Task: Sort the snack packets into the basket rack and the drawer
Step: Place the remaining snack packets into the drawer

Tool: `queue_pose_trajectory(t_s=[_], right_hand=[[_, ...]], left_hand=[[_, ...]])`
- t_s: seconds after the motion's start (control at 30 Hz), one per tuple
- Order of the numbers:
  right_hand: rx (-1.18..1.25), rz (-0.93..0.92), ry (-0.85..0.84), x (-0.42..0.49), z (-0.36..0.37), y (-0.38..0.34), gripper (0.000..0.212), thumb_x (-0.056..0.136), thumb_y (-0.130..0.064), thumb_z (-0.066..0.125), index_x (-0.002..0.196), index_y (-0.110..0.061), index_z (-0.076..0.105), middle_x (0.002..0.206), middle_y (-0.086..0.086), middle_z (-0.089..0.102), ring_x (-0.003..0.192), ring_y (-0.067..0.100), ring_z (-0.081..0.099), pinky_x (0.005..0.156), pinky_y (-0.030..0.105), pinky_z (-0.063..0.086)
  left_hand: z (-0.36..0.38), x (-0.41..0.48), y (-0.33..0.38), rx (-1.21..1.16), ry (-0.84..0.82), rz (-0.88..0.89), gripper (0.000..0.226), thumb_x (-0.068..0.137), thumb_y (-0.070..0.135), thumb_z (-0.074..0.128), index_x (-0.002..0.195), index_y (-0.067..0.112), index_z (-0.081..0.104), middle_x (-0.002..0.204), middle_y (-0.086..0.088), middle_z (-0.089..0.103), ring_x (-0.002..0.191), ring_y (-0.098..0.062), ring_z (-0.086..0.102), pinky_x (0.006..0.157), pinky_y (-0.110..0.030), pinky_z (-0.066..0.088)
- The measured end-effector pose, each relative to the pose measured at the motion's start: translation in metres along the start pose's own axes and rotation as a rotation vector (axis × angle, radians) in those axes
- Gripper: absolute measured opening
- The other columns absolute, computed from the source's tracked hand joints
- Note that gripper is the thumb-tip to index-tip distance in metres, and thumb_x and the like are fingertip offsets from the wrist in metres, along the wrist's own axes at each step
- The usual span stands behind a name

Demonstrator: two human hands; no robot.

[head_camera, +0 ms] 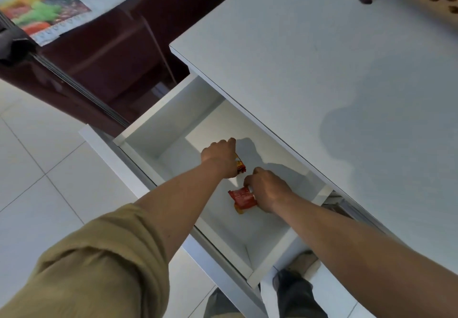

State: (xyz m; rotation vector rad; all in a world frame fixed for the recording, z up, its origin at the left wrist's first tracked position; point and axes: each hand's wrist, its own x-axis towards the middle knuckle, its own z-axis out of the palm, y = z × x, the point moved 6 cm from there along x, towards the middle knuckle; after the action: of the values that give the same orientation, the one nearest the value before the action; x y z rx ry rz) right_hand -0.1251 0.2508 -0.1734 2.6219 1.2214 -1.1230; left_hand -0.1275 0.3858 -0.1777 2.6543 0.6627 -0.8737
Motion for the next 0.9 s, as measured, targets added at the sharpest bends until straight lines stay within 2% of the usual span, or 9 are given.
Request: queue_pose_trajectory(t_s=[0.1, 0.3, 0.67, 0.9], right_hand=[[-0.029, 0.008, -0.037, 0.009, 0.003, -0.005, 0.045, 0.081, -0.003, 0.064, 0.121, -0.02, 0.061, 0.114, 0.008, 0.048, 0.105, 0.03, 0.055, 0.077, 0.036, 0.051], [-0.11, -0.027, -0.07, 0.022, 0.01, -0.014, 0.04, 0.083, -0.01, 0.066, 0.121, -0.022, 0.063, 0.117, 0.006, 0.051, 0.105, 0.026, 0.054, 0.082, 0.037, 0.05], [-0.123, -0.015, 0.004, 0.021, 0.009, -0.02, 0.041, 0.086, -0.014, 0.06, 0.125, -0.027, 0.059, 0.113, 0.004, 0.052, 0.103, 0.025, 0.053, 0.07, 0.033, 0.042], [-0.102, -0.038, 0.097, 0.003, -0.01, -0.027, 0.034, 0.085, -0.019, 0.061, 0.119, -0.02, 0.06, 0.111, 0.005, 0.054, 0.105, 0.027, 0.052, 0.075, 0.038, 0.049]], left_hand=[[0.005, 0.002, -0.001, 0.051, -0.017, -0.009, 0.073, 0.075, 0.025, 0.074, 0.136, 0.019, 0.036, 0.118, -0.005, 0.054, 0.109, -0.025, 0.056, 0.068, -0.034, 0.042], [0.015, 0.008, -0.002, 0.027, -0.066, -0.028, 0.078, 0.074, 0.023, 0.078, 0.139, 0.014, 0.036, 0.122, -0.01, 0.05, 0.11, -0.027, 0.056, 0.067, -0.034, 0.042], [0.018, 0.005, -0.003, 0.132, -0.018, -0.021, 0.068, 0.079, 0.023, 0.07, 0.137, 0.016, 0.036, 0.123, -0.007, 0.049, 0.111, -0.026, 0.055, 0.069, -0.034, 0.039], [-0.011, -0.009, -0.002, 0.161, 0.012, -0.006, 0.063, 0.079, 0.024, 0.068, 0.134, 0.016, 0.039, 0.122, -0.006, 0.048, 0.112, -0.024, 0.053, 0.072, -0.034, 0.039]])
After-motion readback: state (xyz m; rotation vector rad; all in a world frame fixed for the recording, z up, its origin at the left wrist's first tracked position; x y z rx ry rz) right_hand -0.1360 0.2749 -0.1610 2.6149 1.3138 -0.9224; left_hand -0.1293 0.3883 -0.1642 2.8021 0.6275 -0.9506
